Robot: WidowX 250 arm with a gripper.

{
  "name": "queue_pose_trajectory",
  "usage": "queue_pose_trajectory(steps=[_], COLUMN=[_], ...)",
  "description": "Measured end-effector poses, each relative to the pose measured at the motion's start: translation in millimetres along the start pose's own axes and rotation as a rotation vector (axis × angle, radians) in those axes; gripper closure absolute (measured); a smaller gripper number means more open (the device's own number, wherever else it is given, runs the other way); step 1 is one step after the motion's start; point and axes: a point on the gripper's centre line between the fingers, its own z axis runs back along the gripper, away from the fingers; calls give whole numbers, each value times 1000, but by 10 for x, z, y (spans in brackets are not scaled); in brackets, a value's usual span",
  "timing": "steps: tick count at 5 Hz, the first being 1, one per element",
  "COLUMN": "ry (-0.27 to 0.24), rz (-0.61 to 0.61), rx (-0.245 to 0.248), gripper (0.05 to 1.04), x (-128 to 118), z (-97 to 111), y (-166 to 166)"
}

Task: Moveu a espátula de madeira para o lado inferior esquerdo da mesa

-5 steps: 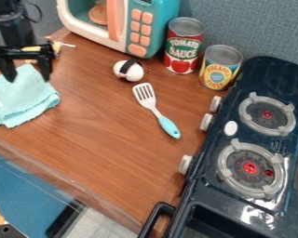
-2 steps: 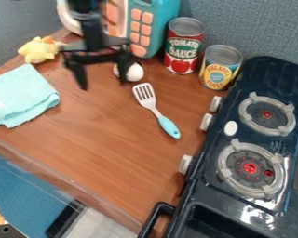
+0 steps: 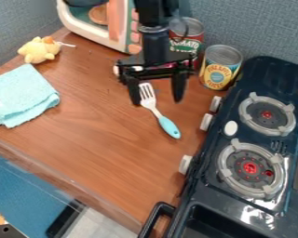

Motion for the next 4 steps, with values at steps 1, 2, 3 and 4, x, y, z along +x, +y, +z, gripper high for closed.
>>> queue_pose_trajectory(steps=[1, 2, 3, 4], ry=[41, 51, 53, 68], rz=[-39, -69, -75, -99], rx=[53, 71, 104, 129], gripper=[85, 85, 85, 85], x=[-36, -19, 5, 40], z=[-252, -362, -458, -605], y=[-47, -118, -116, -88])
